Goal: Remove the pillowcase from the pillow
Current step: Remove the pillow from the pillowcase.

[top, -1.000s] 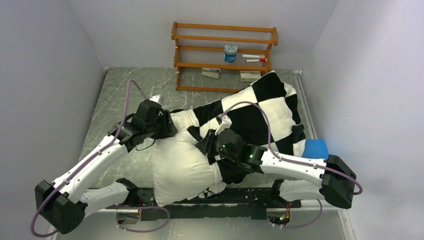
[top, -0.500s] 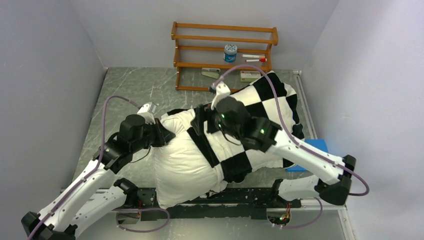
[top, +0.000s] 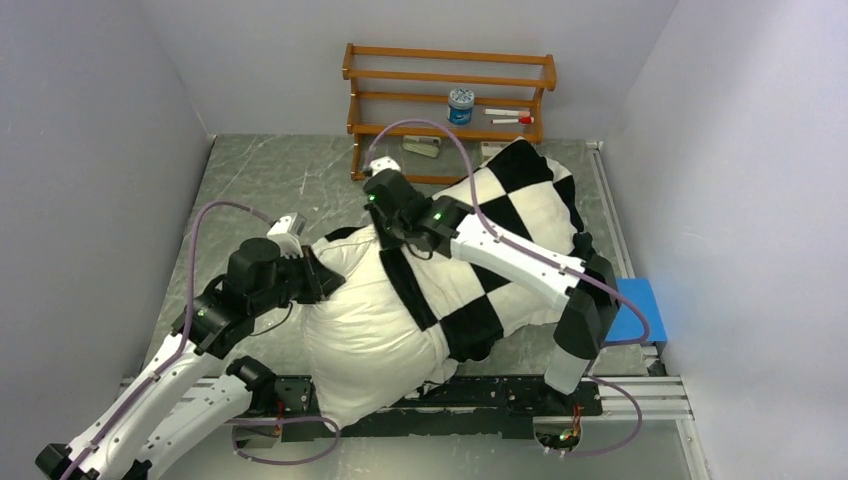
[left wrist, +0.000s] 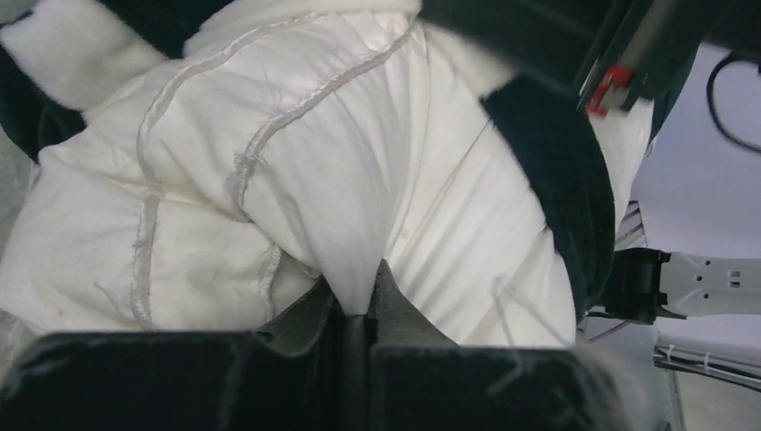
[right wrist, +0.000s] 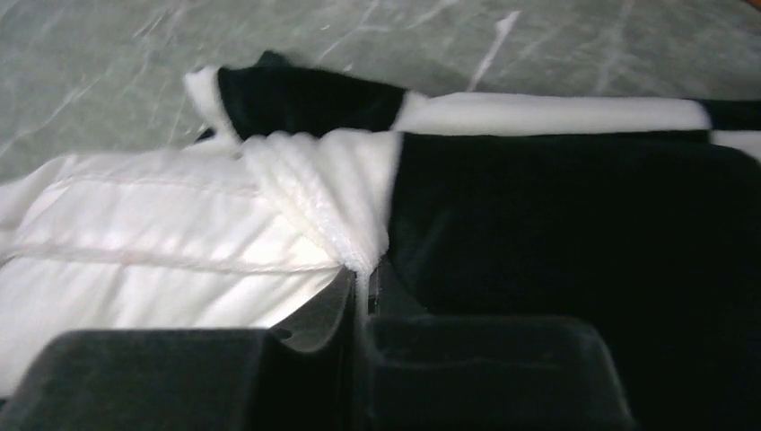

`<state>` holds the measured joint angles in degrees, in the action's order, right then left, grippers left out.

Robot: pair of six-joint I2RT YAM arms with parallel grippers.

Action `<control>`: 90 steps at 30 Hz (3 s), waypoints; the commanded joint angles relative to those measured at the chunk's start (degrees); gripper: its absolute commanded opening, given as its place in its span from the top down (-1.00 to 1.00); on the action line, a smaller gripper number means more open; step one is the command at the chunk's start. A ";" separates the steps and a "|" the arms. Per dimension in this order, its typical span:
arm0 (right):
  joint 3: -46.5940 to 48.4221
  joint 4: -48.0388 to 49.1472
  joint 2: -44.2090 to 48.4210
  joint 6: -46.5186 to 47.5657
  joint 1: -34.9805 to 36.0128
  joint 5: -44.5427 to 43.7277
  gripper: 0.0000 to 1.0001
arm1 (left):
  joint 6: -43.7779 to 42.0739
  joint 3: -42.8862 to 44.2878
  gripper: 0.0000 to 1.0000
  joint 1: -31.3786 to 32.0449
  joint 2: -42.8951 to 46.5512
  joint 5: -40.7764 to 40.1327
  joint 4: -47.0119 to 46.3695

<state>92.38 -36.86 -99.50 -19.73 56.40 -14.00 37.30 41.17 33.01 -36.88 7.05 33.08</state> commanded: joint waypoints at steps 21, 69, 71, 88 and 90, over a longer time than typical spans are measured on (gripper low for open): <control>-4.42 -7.29 17.66 2.31 -15.28 11.06 -0.21 | 2.83 4.09 0.90 0.43 -3.29 -8.65 15.49; -47.47 7.57 48.96 -22.91 -4.26 23.95 -0.34 | -16.31 30.05 -0.95 -24.38 -13.26 -0.90 28.75; -51.44 11.58 50.19 -28.16 0.94 21.58 -0.34 | -17.99 29.60 -0.96 -24.36 -11.73 2.52 31.56; -61.95 52.56 30.34 -54.55 21.34 -10.54 -0.49 | -0.35 8.85 -0.95 -24.31 8.72 29.37 26.95; -63.14 57.64 27.70 -54.80 20.38 -12.22 -0.51 | 0.67 7.09 -0.95 -24.34 10.43 31.96 26.48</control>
<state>31.07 8.71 -67.81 -67.94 77.58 -17.78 33.39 50.13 8.58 -29.61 32.40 62.24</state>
